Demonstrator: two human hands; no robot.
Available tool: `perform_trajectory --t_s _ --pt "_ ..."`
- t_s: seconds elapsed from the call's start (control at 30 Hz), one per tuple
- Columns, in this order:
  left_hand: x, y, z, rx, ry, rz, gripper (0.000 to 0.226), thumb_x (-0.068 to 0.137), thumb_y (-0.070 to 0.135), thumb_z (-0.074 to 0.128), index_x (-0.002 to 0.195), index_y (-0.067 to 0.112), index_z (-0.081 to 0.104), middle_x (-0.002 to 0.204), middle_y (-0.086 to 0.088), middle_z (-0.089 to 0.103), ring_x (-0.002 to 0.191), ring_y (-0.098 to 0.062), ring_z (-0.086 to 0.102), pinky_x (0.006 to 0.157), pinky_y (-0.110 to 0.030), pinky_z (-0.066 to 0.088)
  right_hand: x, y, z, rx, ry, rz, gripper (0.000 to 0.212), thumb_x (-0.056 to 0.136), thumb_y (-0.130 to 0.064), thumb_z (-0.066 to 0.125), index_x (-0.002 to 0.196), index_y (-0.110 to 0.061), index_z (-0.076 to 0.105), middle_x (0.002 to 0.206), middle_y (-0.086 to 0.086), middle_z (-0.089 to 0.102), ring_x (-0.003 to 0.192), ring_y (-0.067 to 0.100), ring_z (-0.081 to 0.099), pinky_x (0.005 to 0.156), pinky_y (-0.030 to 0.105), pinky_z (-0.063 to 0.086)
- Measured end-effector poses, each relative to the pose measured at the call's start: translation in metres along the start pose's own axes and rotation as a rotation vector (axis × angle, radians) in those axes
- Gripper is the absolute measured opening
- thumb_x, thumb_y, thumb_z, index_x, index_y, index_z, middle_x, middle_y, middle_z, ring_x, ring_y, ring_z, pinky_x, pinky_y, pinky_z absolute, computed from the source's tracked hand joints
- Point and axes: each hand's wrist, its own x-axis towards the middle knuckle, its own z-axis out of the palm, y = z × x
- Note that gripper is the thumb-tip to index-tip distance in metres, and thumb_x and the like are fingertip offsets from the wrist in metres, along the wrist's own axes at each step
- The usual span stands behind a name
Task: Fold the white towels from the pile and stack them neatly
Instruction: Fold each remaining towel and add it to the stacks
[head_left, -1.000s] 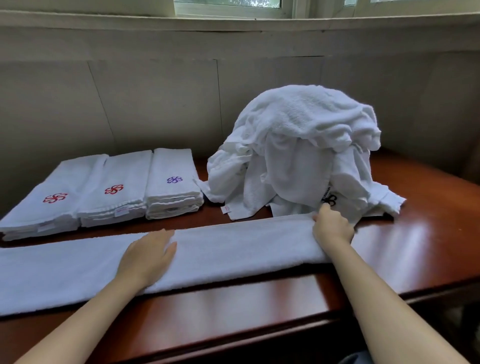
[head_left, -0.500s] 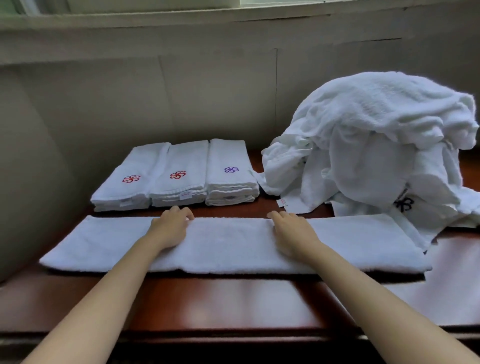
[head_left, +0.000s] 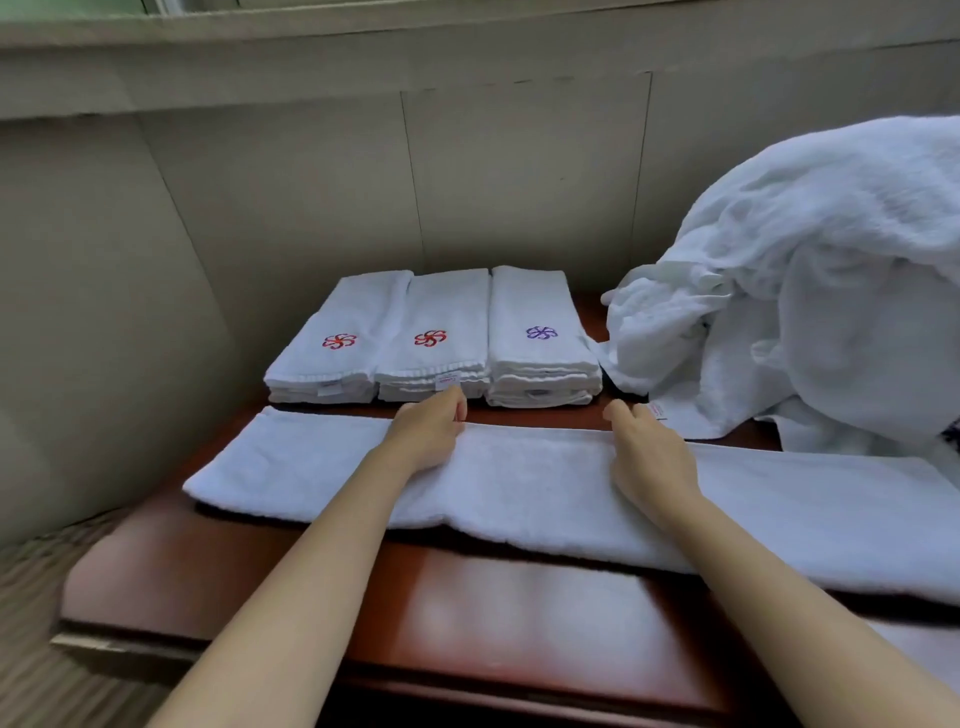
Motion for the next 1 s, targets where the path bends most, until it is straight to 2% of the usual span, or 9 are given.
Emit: perform_trajectory --t_s 0.2,0.33,0.4,0.47,0.67,0.73,0.87,0.93,1.0 --pt "0.002 0.001 0.015 0.183 0.201 0.078 0.019 0.098 0.02 0.049 0.116 0.022 0.053 0.112 0.003 0.06 0.11 -0.022 0.049 0.091 -0.034 0.031 -0.003 -0.019 0.002 -0.213 0.085 -0.1 0.034 0.081 -0.001 0.043 0.111 -0.013 0.051 0.111 0.007 0.049 0.1 0.029 0.047 0.083 0.035 0.034" --pt "-0.002 -0.001 0.02 0.281 0.292 0.092 0.018 0.099 0.023 0.046 0.11 0.019 0.06 0.111 -0.001 0.053 0.107 -0.023 0.048 0.078 -0.029 0.034 -0.011 -0.049 0.014 0.028 -0.152 -0.439 0.03 0.094 -0.025 0.044 0.12 -0.015 0.052 0.127 0.005 0.05 0.119 0.026 0.044 0.097 0.034 0.035" --pt "-0.009 -0.005 0.015 0.17 0.283 0.008 0.021 0.098 0.029 0.048 0.113 0.017 0.058 0.114 -0.003 0.049 0.107 -0.023 0.049 0.074 -0.032 0.038 -0.019 -0.061 0.023 0.069 -0.328 -0.432 0.047 0.099 -0.043 0.031 0.14 -0.02 0.037 0.148 0.006 0.032 0.138 0.028 0.026 0.111 0.04 0.022" --pt "-0.019 -0.016 0.006 0.088 0.282 -0.102 0.028 0.098 0.034 0.045 0.117 0.017 0.057 0.12 -0.004 0.047 0.109 -0.025 0.049 0.077 -0.034 0.041 -0.022 -0.063 0.028 0.043 -0.377 -0.4 0.058 0.097 -0.055 0.023 0.149 -0.031 0.019 0.159 0.003 0.011 0.146 0.028 0.006 0.116 0.044 0.006" --pt "-0.069 -0.085 -0.023 0.199 0.327 -0.655 0.051 0.098 0.047 0.037 0.136 0.012 0.042 0.139 -0.015 0.039 0.129 -0.032 0.034 0.104 -0.043 0.029 -0.024 -0.063 0.029 -0.018 -0.398 -0.411 0.066 0.085 -0.075 0.018 0.145 -0.051 0.005 0.16 0.009 0.0 0.146 0.034 -0.004 0.116 0.05 -0.002" --pt "-0.083 -0.1 -0.029 0.072 0.441 -0.807 0.056 0.096 0.044 0.044 0.137 0.006 0.037 0.142 -0.019 0.034 0.131 -0.035 0.03 0.107 -0.044 0.026 -0.025 -0.064 0.029 -0.027 -0.396 -0.414 0.067 0.084 -0.076 0.017 0.145 -0.053 0.005 0.16 0.01 0.0 0.146 0.035 -0.004 0.116 0.051 -0.002" --pt "-0.096 -0.114 -0.047 -0.575 0.782 -1.017 0.063 0.092 0.02 0.055 0.142 -0.004 0.025 0.148 -0.026 0.023 0.134 -0.042 0.028 0.11 -0.046 0.03 -0.024 -0.064 0.029 -0.021 -0.388 -0.414 0.067 0.084 -0.076 0.016 0.145 -0.051 0.006 0.16 0.009 0.001 0.146 0.033 -0.004 0.116 0.051 -0.002" --pt "-0.098 -0.115 -0.056 -0.908 0.818 -1.034 0.06 0.094 0.014 0.051 0.146 -0.002 0.026 0.15 -0.023 0.029 0.137 -0.038 0.033 0.11 -0.044 0.033 -0.023 -0.064 0.029 -0.001 -0.384 -0.41 0.066 0.084 -0.075 0.017 0.145 -0.051 0.008 0.159 0.007 0.002 0.146 0.032 -0.003 0.116 0.05 -0.001" --pt "-0.1 -0.109 -0.06 -1.282 0.747 -0.977 0.048 0.093 0.008 0.053 0.139 0.001 0.041 0.142 -0.017 0.046 0.127 -0.03 0.049 0.094 -0.035 0.047 -0.024 -0.063 0.028 0.014 -0.377 -0.405 0.066 0.085 -0.074 0.017 0.145 -0.049 0.011 0.159 0.005 0.004 0.146 0.031 -0.002 0.116 0.05 -0.001"
